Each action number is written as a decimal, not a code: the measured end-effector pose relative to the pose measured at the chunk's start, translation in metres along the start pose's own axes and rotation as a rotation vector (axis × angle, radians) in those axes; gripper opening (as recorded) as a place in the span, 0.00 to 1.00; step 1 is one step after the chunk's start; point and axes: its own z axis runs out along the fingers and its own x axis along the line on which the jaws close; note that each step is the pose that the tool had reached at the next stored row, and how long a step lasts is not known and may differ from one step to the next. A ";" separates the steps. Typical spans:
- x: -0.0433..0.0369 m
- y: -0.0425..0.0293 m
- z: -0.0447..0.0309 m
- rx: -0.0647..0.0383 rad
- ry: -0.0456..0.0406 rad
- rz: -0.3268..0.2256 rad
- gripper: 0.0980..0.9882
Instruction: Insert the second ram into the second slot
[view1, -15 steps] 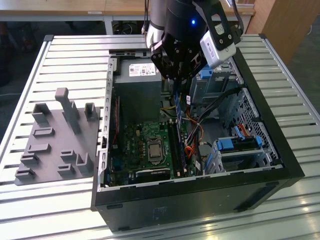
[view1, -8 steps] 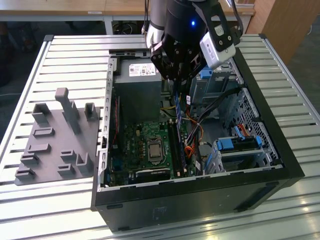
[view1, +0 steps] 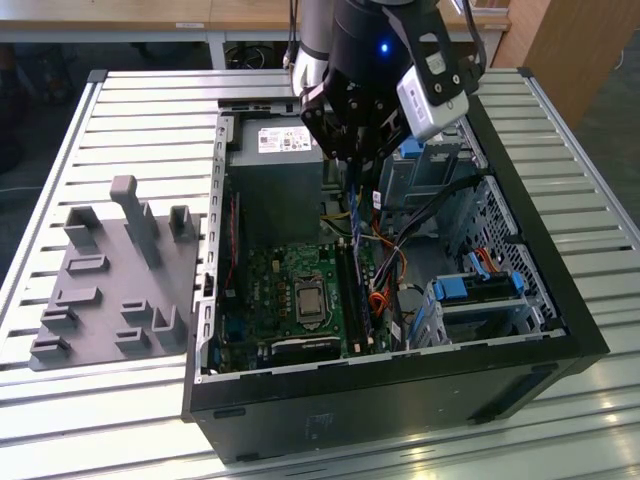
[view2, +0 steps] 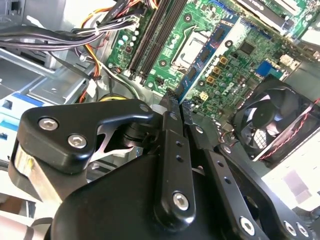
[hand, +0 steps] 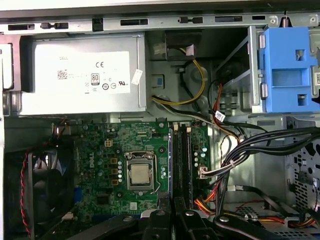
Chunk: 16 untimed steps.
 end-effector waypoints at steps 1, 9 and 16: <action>0.0000 0.0000 0.0002 0.000 -0.0003 0.010 0.04; 0.0000 -0.0001 0.0044 0.000 0.0002 -0.008 0.04; -0.0001 -0.0003 0.0091 0.001 0.0006 -0.028 0.04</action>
